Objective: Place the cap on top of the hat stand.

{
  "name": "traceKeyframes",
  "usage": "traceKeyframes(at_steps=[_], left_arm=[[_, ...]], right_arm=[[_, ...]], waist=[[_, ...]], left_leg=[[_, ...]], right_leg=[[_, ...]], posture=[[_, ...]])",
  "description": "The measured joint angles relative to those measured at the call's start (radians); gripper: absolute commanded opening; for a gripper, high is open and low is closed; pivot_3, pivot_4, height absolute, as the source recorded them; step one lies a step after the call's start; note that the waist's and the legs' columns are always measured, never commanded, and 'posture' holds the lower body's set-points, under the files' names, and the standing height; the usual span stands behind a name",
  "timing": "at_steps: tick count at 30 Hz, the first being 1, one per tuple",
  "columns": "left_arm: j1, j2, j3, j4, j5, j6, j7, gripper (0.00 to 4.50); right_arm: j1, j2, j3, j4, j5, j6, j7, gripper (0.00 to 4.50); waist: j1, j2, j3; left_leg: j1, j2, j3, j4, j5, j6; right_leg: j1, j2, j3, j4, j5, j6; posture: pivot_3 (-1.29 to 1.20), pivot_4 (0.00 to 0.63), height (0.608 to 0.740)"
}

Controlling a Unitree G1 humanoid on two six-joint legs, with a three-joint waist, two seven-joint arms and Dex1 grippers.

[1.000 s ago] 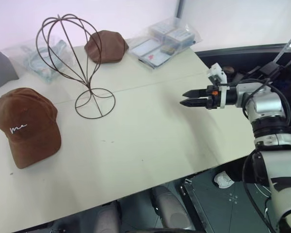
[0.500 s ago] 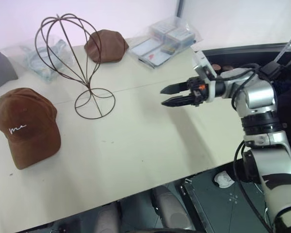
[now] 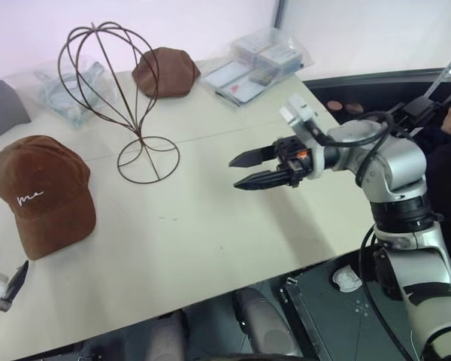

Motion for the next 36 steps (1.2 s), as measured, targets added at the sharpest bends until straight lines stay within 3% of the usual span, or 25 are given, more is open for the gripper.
traceKeyframes(at_steps=[11, 25, 36], left_arm=[[-0.001, -0.021, -0.158, 0.097, 0.148, -0.102, 0.162, 4.50], [0.037, -0.042, -0.177, 0.089, 0.223, -0.123, 0.312, 4.50], [-0.048, -0.086, -0.220, 0.076, 0.319, 0.009, 0.449, 4.50]], right_arm=[[0.017, -0.033, 0.008, -0.130, 0.099, 0.091, -0.037, 2.50], [0.039, -0.055, 0.022, -0.150, 0.112, 0.090, -0.070, 2.50], [0.047, -0.055, 0.032, -0.146, 0.112, 0.079, -0.094, 2.50]], waist=[[0.006, 0.000, -0.001], [0.002, 0.000, -0.001], [0.003, 0.000, -0.001]], left_leg=[[0.000, 0.000, -0.001, 0.000, 0.000, 0.000], [0.000, 0.000, 0.000, -0.002, 0.000, 0.000], [0.000, 0.000, -0.001, -0.002, 0.000, 0.000]], right_leg=[[0.000, 0.000, -0.001, 0.001, 0.000, 0.000], [-0.001, 0.000, -0.001, 0.000, 0.000, 0.000], [0.000, 0.000, -0.001, 0.000, 0.000, 0.000]], posture=[[0.00, 0.150, 0.740], [0.00, 0.150, 0.740], [0.00, 0.150, 0.740]])
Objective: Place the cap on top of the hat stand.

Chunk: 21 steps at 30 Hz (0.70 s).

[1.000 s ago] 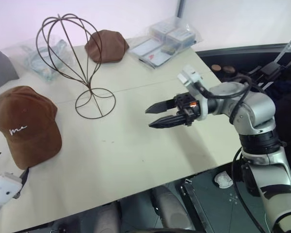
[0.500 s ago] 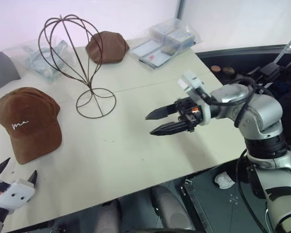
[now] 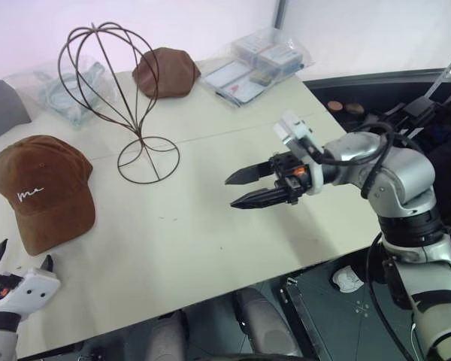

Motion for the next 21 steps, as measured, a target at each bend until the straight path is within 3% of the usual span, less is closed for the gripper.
traceKeyframes(at_steps=[16, 21], left_arm=[[-0.099, 0.014, -0.015, -0.049, 0.024, 0.249, 0.006, 4.50], [-0.092, 0.045, -0.022, -0.033, 0.022, 0.251, 0.003, 4.50]], right_arm=[[0.018, 0.007, -0.001, 0.000, 0.008, 0.000, -0.049, 2.50], [0.023, 0.007, -0.001, 0.000, 0.011, -0.002, -0.059, 2.50]], waist=[[0.001, 0.000, 0.000], [0.000, 0.000, 0.000]], left_leg=[[0.000, 0.000, 0.000, 0.000, 0.000, 0.000], [0.000, 0.000, 0.000, 0.000, 0.000, 0.000]], right_leg=[[0.000, 0.000, 0.000, 0.000, 0.000, 0.000], [0.000, 0.000, 0.000, 0.000, 0.000, 0.000]], posture=[[0.00, 0.150, 0.740], [0.00, 0.150, 0.740]])
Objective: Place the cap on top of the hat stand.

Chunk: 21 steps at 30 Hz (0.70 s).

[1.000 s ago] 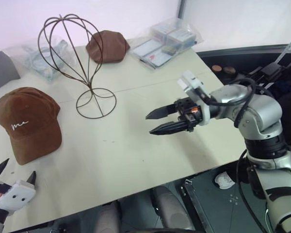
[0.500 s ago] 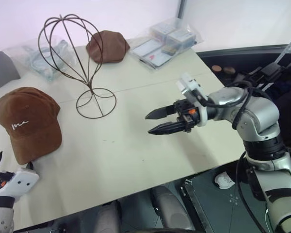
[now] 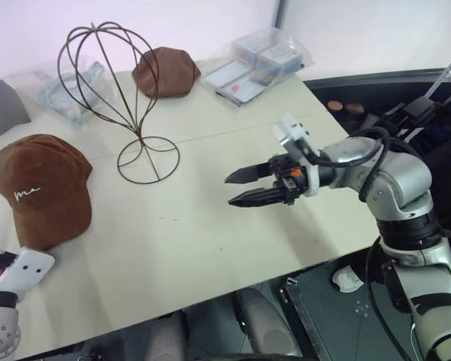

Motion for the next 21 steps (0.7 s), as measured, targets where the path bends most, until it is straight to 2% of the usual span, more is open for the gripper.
traceKeyframes(at_steps=[12, 21], left_arm=[[0.022, 0.192, -0.039, 0.236, -0.025, -0.337, 0.030, 4.50], [-0.030, 0.343, -0.109, 0.406, 0.101, -0.517, 0.171, 4.50]], right_arm=[[0.002, 0.000, 0.000, 0.001, 0.008, -0.002, -0.012, 2.50], [0.002, -0.001, 0.000, 0.003, 0.009, -0.002, -0.020, 2.50]], waist=[[0.004, 0.000, 0.000], [0.024, 0.001, 0.000]], left_leg=[[0.000, 0.000, 0.000, 0.000, 0.000, 0.000], [0.000, 0.000, 0.001, -0.002, 0.000, 0.000]], right_leg=[[0.000, -0.001, 0.000, 0.000, 0.000, 0.000], [-0.001, -0.001, 0.000, 0.000, 0.000, -0.001]], posture=[[0.00, 0.150, 0.740], [0.00, 0.150, 0.740]])
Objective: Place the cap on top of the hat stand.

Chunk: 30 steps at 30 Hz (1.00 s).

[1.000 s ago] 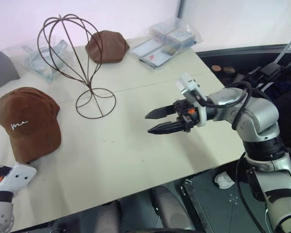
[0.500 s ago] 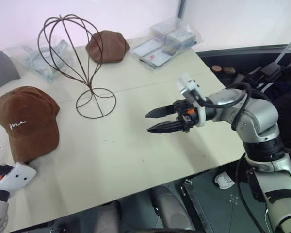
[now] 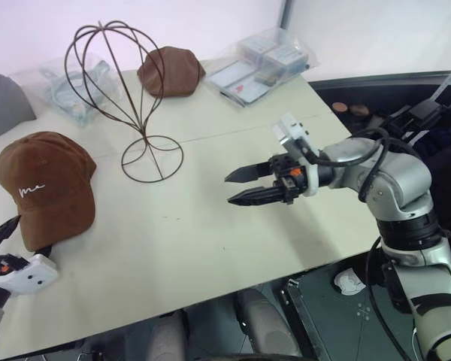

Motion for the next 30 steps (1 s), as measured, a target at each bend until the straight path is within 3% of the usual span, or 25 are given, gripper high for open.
traceKeyframes(at_steps=[18, 21, 28, 30], left_arm=[[0.024, 0.060, -0.039, 0.073, 0.032, -0.078, 0.120, 4.50], [0.025, 0.071, -0.048, 0.077, 0.030, -0.075, 0.115, 3.64], [0.020, 0.084, -0.051, 0.109, 0.027, -0.082, 0.143, 0.11], [0.009, 0.107, -0.044, 0.109, 0.024, -0.087, 0.164, 0.05]], right_arm=[[0.002, -0.002, -0.002, 0.000, 0.001, 0.000, -0.014, 2.50], [0.002, -0.002, -0.002, 0.000, 0.001, 0.000, -0.014, 2.55], [0.002, -0.003, -0.002, 0.000, 0.001, 0.000, -0.011, 2.55], [0.002, -0.002, -0.002, 0.000, 0.001, 0.000, -0.010, 2.55]], waist=[[0.002, 0.000, 0.000], [0.001, 0.000, 0.000], [0.004, 0.000, 0.000], [0.009, 0.000, 0.000]], left_leg=[[0.000, 0.000, 0.001, -0.001, 0.000, 0.000], [0.000, 0.000, 0.001, -0.001, 0.000, 0.000], [0.000, 0.000, 0.001, -0.001, 0.000, 0.000], [0.000, 0.000, 0.001, 0.000, 0.000, 0.000]], right_leg=[[0.000, 0.000, 0.000, 0.000, 0.002, -0.003], [0.000, 0.000, 0.000, 0.000, 0.002, -0.004], [0.000, 0.000, 0.000, 0.000, 0.002, -0.004], [0.000, -0.001, -0.001, 0.000, 0.002, -0.004]], posture=[[0.00, 0.150, 0.740], [0.00, 0.150, 0.740], [0.00, 0.150, 0.740], [0.00, 0.150, 0.740]])
